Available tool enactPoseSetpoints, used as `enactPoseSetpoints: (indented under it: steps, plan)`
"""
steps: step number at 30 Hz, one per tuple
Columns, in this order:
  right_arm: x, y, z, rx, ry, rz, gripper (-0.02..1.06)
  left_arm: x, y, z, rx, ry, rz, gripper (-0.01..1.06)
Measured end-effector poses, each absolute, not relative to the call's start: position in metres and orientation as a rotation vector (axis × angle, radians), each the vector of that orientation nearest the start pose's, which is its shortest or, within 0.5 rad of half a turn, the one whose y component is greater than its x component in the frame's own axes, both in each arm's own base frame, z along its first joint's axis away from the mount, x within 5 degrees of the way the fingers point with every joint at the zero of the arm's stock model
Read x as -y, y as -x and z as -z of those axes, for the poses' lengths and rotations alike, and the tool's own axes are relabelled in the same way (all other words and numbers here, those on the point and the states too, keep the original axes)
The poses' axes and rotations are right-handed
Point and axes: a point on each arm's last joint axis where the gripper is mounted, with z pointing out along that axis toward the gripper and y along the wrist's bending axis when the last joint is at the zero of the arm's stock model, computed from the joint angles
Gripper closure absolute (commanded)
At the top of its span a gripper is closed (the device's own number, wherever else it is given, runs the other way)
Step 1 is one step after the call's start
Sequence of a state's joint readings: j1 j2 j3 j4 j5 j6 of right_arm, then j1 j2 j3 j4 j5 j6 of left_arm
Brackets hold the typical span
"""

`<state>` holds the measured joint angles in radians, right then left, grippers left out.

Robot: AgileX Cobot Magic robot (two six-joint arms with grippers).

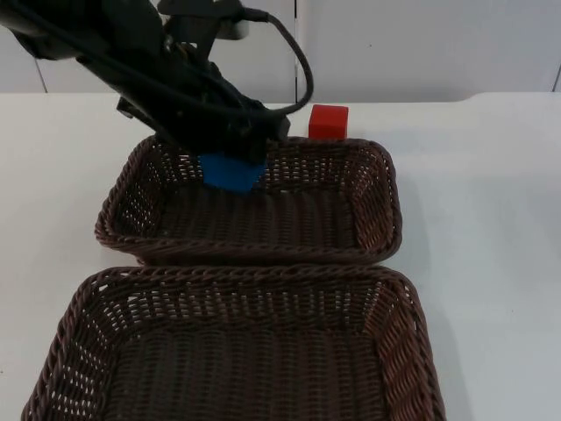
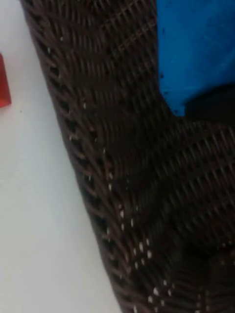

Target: Pick up one cube with the left hand and place it into the upper basket. Pick up one cube with the right hand and place it into the lower basket.

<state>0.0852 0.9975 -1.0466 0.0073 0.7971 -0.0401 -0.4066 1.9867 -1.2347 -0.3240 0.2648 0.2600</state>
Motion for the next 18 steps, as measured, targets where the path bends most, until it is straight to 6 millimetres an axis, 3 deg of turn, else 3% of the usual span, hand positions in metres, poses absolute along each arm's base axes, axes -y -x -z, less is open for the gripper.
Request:
enactPoseSetpoints:
  steps: [18]
  plan:
    - [-0.0172,-0.1957,-0.3811,-2.228,0.137,-0.033,-0.01,0.1766,-0.3786,-0.1566,-2.394,-0.468,0.286,1.05]
